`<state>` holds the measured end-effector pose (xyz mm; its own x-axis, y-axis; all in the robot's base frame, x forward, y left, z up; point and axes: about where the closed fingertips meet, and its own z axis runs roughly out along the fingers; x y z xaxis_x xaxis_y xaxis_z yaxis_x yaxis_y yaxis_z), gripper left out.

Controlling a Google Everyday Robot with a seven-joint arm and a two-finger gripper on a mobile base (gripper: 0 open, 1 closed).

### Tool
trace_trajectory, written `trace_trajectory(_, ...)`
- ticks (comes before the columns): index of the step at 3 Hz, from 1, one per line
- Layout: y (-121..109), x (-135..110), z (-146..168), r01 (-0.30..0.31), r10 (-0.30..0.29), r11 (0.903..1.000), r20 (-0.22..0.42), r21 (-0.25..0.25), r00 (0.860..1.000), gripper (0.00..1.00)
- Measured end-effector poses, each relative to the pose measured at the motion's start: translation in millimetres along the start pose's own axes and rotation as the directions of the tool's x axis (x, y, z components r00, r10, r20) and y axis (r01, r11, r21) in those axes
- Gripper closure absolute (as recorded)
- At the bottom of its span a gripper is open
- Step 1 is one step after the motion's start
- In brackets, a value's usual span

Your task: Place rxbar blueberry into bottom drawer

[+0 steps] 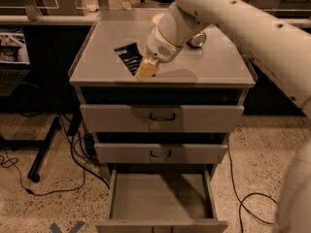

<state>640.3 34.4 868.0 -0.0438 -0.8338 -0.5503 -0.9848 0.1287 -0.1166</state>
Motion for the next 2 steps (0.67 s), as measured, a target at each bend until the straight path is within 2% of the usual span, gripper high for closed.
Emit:
trace_trajectory(1, 38.9, -6.6, -41.4, 0.004, -0.004, 0.9998, 0.011, 0.020, 1.000, 1.00)
trace_trajectory(2, 64.5, 1.4, -54.9, -0.006, 0.004, 0.9970, 0.027, 0.078, 1.000, 1.00)
